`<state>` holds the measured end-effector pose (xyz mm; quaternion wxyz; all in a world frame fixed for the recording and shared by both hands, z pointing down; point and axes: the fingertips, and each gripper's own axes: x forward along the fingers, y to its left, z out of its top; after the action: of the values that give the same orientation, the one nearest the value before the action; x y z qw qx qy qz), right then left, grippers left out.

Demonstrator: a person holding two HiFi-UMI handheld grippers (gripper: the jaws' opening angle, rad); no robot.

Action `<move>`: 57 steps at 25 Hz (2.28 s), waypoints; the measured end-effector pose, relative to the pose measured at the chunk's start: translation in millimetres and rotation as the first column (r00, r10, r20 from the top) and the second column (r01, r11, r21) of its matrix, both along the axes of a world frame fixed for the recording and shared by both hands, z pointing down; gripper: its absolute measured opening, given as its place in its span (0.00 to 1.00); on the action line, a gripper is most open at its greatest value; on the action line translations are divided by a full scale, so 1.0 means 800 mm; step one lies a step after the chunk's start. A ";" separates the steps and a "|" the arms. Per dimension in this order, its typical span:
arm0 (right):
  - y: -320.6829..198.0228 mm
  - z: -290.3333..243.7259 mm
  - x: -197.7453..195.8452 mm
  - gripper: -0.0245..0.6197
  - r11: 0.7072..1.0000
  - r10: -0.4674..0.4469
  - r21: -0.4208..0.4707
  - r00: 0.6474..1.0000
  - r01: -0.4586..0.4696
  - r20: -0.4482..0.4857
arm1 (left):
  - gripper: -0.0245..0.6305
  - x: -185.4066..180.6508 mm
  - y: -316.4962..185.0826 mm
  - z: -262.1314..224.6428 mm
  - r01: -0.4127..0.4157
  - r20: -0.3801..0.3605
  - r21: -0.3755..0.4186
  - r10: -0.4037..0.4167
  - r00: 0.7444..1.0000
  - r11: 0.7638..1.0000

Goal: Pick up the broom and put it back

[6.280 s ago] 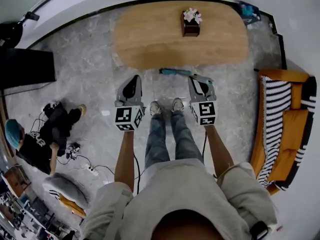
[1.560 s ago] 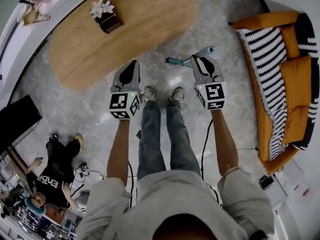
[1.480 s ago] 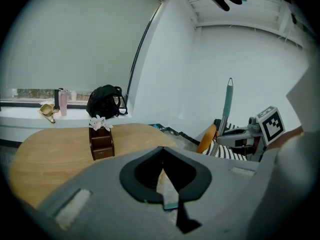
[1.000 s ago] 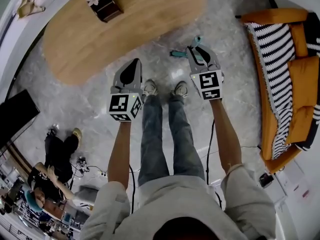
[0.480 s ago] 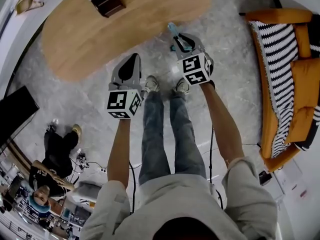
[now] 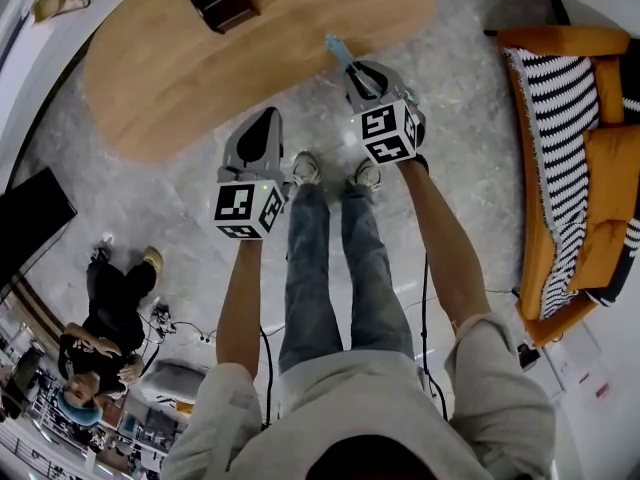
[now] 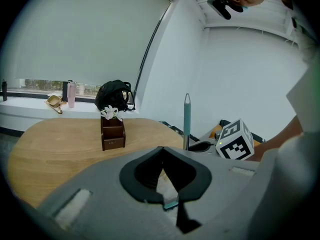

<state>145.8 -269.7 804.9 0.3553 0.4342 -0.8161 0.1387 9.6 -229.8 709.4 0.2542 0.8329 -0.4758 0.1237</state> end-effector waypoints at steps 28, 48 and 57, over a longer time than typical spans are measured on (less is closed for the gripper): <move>-0.071 0.021 -0.010 0.17 1.000 0.006 0.004 1.000 -0.006 -0.028 | 0.04 -0.019 -0.010 0.005 0.027 -0.003 -0.001 -0.027 1.000 1.000; -0.056 0.008 0.005 0.32 0.999 0.038 0.014 0.999 -0.038 0.013 | 0.04 -0.011 -0.013 -0.003 0.022 0.001 0.009 -0.022 1.000 1.000; -0.035 -0.070 0.058 0.09 0.968 0.189 0.135 0.969 -0.210 0.158 | 0.04 0.014 -0.018 -0.018 -0.013 0.012 0.037 0.013 1.000 0.999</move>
<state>192.4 -297.4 748.6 0.2458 0.5286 -0.7998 0.1429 21.0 -244.0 694.7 0.2351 0.8398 -0.4740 0.1213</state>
